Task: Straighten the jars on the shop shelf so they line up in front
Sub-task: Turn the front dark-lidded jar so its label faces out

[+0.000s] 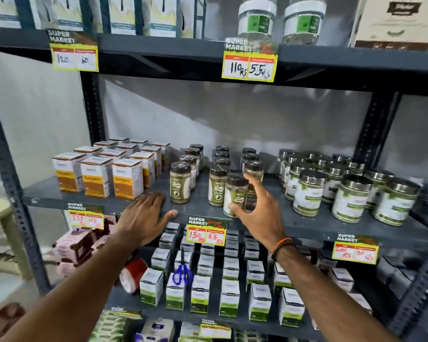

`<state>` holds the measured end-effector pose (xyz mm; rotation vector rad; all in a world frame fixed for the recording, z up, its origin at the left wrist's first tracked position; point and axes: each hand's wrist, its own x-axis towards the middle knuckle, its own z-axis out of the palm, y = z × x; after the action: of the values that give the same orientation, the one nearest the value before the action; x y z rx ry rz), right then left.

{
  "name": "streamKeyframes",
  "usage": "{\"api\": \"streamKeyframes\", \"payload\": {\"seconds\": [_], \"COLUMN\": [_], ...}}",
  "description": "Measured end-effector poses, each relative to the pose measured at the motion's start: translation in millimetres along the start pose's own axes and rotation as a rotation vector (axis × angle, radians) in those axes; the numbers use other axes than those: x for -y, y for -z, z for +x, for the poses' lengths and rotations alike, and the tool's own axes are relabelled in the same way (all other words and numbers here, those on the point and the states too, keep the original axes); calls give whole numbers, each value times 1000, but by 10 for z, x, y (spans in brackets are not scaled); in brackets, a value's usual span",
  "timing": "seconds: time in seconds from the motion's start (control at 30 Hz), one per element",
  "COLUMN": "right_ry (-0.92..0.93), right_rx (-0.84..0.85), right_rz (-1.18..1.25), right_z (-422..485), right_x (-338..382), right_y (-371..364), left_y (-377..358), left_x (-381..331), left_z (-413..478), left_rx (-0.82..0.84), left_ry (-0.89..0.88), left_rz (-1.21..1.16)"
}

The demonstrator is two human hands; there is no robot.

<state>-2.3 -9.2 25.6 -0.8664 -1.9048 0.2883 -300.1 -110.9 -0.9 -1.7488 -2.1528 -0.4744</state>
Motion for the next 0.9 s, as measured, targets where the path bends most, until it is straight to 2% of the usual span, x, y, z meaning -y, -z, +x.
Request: {"api": "streamKeyframes", "payload": {"seconds": [0.3,0.43,0.53,0.7,0.9], "right_ry": [-88,-200,-280,-309,-349], "right_rx": [-100,-58,34,138,150], "right_rz": [-99,-81,-186,-232,-230], "right_z": [155,159,147,221,269], "right_x": [-353,-395,-422,-389,-377], "right_y": [167,165,145,115,86], "left_y": [-52,-63,-58,-51,-44], "left_x": [23,21,13,4,5], "left_z": [8,9,6,5,2], "left_rx": [-5,-6,-5,1,1], "left_ry": [-10,-5,0,5,1], "left_rz": [30,31,27,23,23]}}
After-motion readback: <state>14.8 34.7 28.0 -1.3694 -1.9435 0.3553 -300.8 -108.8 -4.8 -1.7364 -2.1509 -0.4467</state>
